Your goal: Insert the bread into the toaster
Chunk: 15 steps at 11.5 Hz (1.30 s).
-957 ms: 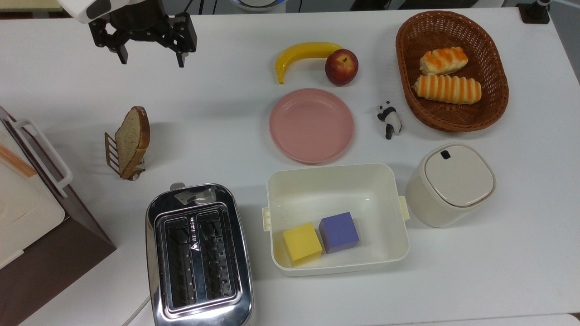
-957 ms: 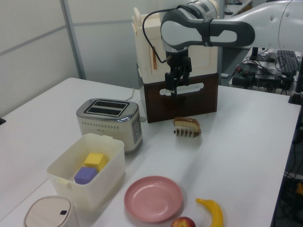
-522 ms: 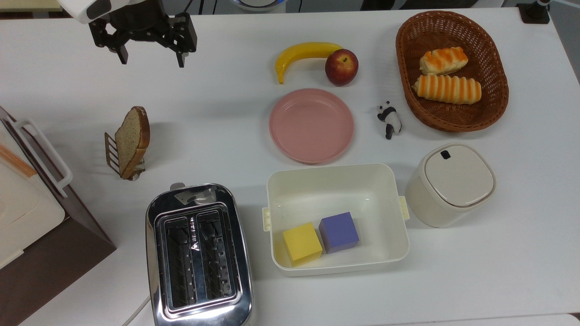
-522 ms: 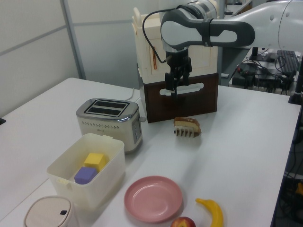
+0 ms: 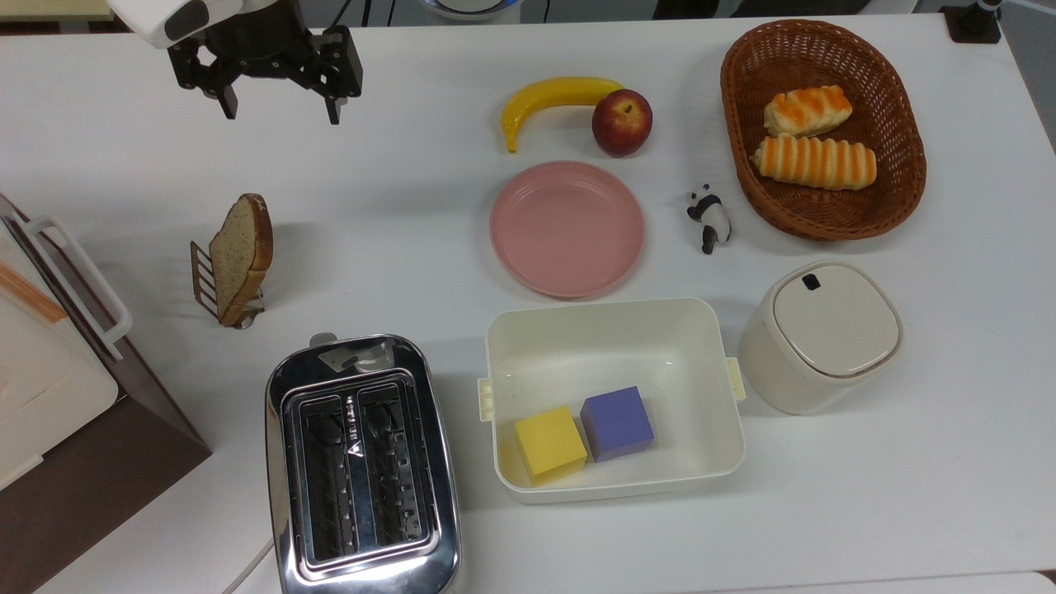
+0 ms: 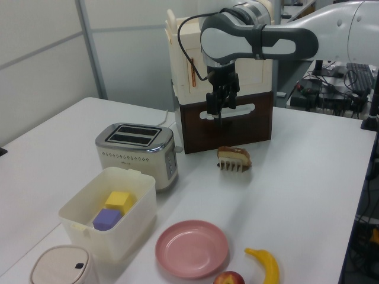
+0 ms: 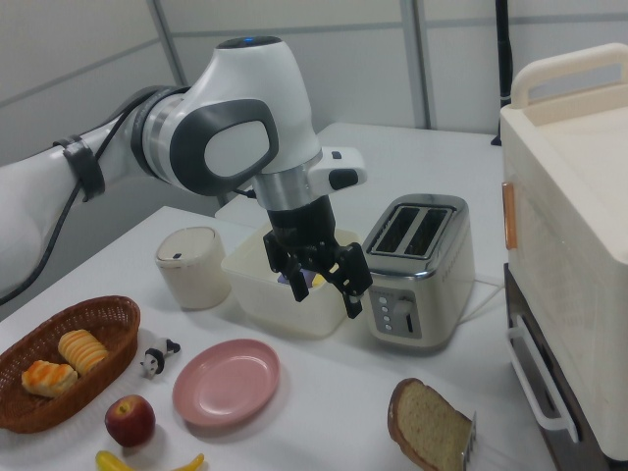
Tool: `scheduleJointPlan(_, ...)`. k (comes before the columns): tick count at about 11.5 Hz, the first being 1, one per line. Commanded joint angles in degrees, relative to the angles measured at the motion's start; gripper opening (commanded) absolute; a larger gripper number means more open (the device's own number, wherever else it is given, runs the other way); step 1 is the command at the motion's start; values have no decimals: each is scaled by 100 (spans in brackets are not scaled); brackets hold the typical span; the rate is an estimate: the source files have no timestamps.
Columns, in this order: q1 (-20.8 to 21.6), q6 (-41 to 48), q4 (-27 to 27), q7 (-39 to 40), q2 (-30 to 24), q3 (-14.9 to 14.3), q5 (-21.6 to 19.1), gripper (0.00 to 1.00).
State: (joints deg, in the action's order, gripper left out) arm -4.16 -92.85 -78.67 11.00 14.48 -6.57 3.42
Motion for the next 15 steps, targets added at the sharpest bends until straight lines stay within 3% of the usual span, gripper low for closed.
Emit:
scheduleJointPlan(1, 38, 4, -158, 104, -113, -20, 45, 100)
scheduleJointPlan(9, -225, -330, -246, 517, 598, -38, 598, 100)
scheduleJointPlan(12, -269, -664, -255, 631, 1029, -38, 1090, 100)
scheduleJointPlan(15, -340, -884, -298, 938, 1240, -29, 1109, 100)
